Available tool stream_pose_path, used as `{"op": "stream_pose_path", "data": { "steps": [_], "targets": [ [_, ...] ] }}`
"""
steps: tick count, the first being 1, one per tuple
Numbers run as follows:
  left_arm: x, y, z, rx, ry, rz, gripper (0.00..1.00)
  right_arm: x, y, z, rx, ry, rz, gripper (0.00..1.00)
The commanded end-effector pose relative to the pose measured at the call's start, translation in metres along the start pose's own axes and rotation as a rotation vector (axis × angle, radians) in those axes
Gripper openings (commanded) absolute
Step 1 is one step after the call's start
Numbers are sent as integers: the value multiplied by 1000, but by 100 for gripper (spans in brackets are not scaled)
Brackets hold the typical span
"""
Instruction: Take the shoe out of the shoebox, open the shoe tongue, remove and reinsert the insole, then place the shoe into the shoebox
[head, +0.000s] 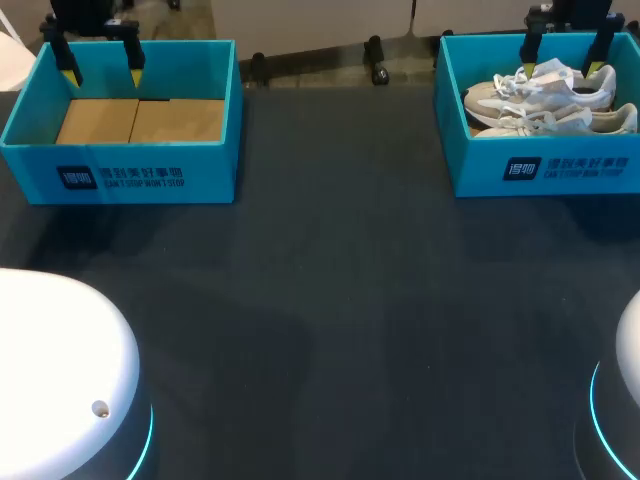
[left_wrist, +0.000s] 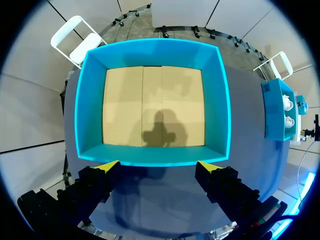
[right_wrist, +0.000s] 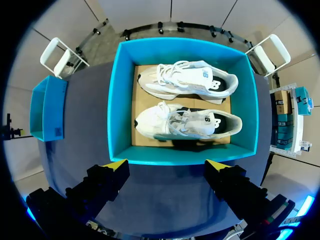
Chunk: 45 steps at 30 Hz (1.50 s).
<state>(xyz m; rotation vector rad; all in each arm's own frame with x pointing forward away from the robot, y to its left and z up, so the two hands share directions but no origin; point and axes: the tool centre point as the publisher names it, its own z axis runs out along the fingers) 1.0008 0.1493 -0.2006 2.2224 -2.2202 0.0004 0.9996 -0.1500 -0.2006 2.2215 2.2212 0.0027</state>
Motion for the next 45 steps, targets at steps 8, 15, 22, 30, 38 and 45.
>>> {"op": "stream_pose_path", "data": {
  "steps": [8,15,22,30,38,45],
  "targets": [
    [0,0,0,0,0,0,100,-69,6,12,-35,-53,79,100],
    [0,0,0,0,0,0,100,-111,12,24,-77,-93,91,100],
    [0,0,0,0,0,0,100,-138,19,48,-48,-132,128,100],
    [0,0,0,0,0,0,100,-153,32,77,-54,-146,140,100],
    [0,0,0,0,0,0,100,-158,41,99,-42,-169,138,79],
    [0,0,0,0,0,0,100,-168,43,113,-56,-173,165,55]
  ]
}}
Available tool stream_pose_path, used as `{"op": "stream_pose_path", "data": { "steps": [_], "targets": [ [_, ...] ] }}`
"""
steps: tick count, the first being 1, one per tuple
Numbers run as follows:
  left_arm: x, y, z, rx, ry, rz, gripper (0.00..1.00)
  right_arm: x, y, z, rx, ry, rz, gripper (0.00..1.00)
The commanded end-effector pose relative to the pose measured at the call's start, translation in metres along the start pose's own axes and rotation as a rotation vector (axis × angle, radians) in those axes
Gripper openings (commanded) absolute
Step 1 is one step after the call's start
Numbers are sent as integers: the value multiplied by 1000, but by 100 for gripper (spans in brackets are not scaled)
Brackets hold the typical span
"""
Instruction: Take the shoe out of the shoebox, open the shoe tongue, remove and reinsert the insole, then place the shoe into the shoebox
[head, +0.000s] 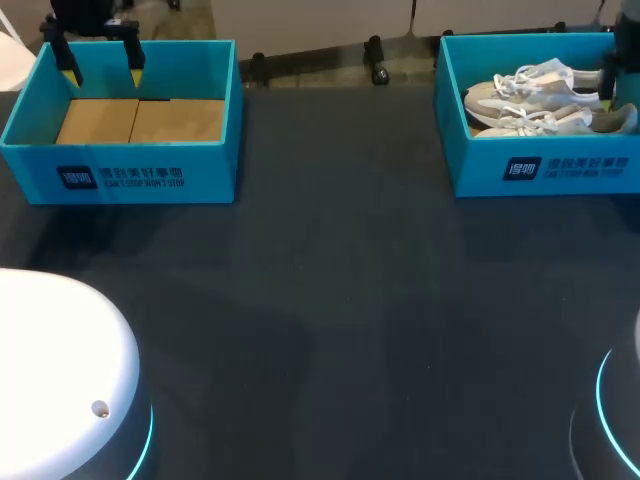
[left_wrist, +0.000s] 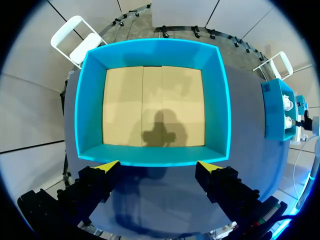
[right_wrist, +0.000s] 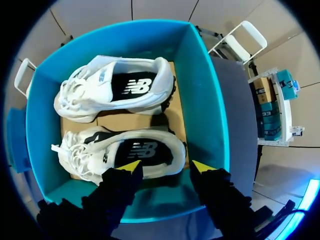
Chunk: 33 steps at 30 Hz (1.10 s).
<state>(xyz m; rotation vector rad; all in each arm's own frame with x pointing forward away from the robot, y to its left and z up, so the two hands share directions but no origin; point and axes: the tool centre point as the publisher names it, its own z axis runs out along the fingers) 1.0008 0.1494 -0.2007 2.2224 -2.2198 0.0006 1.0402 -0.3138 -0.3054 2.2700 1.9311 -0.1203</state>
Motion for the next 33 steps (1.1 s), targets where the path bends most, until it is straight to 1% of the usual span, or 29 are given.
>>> {"op": "stream_pose_path", "data": {
  "steps": [1,2,6,7,9,16,20,21,28,33],
  "targets": [
    [0,0,0,0,-1,0,100,-3,3,11,-4,-4,14,53],
    [0,0,0,0,-1,0,100,-5,3,13,-5,-13,23,49],
    [0,0,0,0,-1,0,100,-9,4,21,-13,-18,20,50],
    [0,0,0,0,-1,0,100,-10,5,22,-12,-20,22,53],
    [0,0,0,0,-1,0,100,-12,5,25,-14,-21,26,50],
    [0,0,0,0,-1,0,100,-16,8,38,-17,-23,31,49],
    [0,0,0,0,-1,0,100,-14,8,45,-15,-22,18,48],
    [0,0,0,0,-1,0,100,-12,8,47,-12,-40,8,48],
    [0,0,0,0,-1,0,100,-10,7,59,-19,-24,7,48],
    [0,0,0,0,-1,0,100,-10,9,67,-17,-32,4,47]
  ]
}}
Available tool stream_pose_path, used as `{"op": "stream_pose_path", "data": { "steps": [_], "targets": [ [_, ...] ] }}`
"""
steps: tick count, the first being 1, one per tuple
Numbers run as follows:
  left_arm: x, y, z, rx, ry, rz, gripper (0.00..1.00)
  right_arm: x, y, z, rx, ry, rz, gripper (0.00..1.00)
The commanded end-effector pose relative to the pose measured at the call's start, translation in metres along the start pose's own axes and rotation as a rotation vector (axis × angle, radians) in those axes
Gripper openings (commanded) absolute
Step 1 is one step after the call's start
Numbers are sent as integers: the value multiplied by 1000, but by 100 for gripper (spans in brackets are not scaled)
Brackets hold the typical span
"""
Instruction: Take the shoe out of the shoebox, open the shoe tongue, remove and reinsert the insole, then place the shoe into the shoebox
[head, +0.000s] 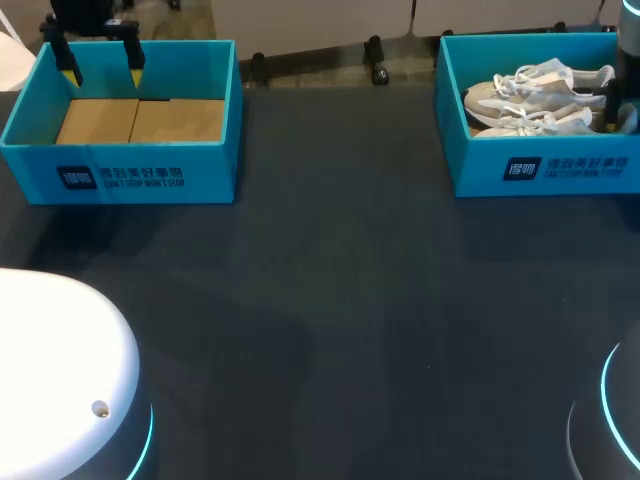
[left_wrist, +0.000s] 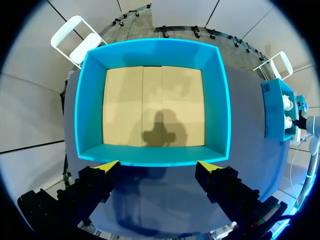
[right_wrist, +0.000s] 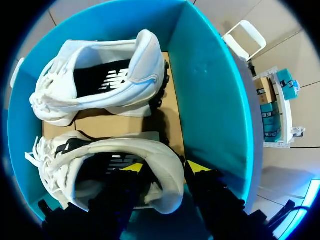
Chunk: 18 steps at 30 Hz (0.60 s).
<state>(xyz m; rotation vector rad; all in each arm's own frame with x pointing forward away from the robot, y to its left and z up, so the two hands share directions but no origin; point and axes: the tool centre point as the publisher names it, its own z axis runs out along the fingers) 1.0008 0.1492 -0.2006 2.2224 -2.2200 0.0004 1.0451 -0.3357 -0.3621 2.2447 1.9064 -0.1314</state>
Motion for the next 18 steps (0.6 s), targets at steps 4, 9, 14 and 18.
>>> {"op": "stream_pose_path", "data": {
  "steps": [4,9,14,18],
  "targets": [
    [0,0,0,0,0,0,100,2,5,12,7,-2,0,47],
    [0,0,0,0,0,0,100,4,6,19,15,-2,-7,47],
    [0,0,0,0,0,0,100,3,5,24,32,-4,2,16],
    [0,0,0,0,0,0,100,2,4,22,38,-12,8,0]
  ]
}}
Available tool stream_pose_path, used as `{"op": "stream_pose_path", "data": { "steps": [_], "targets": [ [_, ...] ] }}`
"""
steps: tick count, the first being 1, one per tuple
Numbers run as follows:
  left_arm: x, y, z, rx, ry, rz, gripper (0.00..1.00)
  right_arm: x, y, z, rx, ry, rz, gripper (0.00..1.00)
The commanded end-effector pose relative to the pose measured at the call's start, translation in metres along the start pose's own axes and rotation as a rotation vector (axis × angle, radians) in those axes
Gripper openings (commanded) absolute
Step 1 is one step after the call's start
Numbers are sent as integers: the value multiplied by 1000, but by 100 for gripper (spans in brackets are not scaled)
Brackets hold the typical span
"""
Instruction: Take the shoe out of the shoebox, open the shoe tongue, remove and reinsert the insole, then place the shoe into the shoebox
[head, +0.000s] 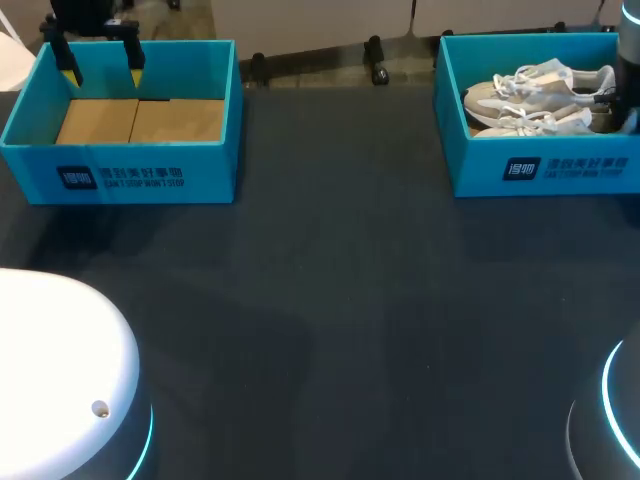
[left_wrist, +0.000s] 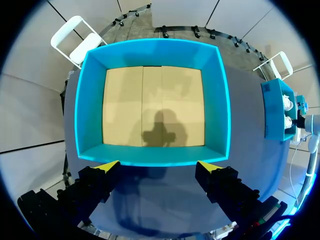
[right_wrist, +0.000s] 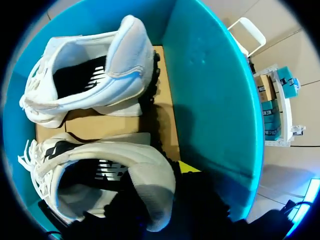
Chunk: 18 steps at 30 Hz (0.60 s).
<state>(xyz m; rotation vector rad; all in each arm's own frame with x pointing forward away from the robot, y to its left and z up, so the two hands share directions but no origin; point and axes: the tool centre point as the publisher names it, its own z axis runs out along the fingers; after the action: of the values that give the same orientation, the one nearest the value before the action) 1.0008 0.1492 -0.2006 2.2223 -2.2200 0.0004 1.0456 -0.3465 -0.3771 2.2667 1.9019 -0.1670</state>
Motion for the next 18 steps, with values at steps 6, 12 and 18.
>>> {"op": "stream_pose_path", "data": {
  "steps": [6,12,18],
  "targets": [
    [0,0,0,0,0,0,100,10,0,1,18,4,-6,0],
    [0,0,0,0,0,0,100,6,-2,-11,20,11,-5,0],
    [0,0,0,0,0,0,100,-1,-4,-36,5,-2,-5,0]
  ]
}}
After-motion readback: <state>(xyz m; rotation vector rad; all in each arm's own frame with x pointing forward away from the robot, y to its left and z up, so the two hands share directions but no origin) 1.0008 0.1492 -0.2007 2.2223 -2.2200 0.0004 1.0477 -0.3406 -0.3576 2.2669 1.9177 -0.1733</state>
